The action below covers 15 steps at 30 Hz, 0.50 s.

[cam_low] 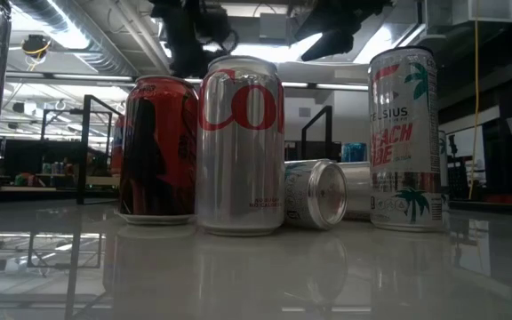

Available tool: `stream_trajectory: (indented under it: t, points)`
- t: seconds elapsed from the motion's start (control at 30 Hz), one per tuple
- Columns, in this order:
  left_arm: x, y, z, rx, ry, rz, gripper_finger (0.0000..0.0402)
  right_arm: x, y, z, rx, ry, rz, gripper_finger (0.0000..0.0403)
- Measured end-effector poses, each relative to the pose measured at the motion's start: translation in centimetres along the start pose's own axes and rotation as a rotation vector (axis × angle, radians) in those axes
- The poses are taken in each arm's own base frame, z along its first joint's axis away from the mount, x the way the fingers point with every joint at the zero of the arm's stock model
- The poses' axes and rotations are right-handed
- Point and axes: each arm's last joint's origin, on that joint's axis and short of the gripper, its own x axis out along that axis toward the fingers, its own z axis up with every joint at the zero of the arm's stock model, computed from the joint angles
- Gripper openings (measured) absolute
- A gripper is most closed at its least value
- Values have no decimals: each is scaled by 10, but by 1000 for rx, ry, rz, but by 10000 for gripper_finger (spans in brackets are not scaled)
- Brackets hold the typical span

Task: Place canned beverage on shelf
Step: Put the red soda can on the shelf aligned with the other red soda cans

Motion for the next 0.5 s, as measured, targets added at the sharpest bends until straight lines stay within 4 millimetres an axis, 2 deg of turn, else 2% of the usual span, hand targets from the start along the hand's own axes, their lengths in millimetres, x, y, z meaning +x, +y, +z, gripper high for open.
stream_trajectory:
  t: [0.2, 0.37, 0.5]
  points:
    - [-19, 3, -5, 298, -44, 1, 385, 0, 0, 0, 0, 0, 0, 379]
    - [-21, -4, -5, 456, -88, -37, 385, 0, 0, 0, 0, 0, 0, 379]
    - [-21, -6, -4, 741, -112, -36, 385, 0, 0, 0, 0, 0, 0, 379]
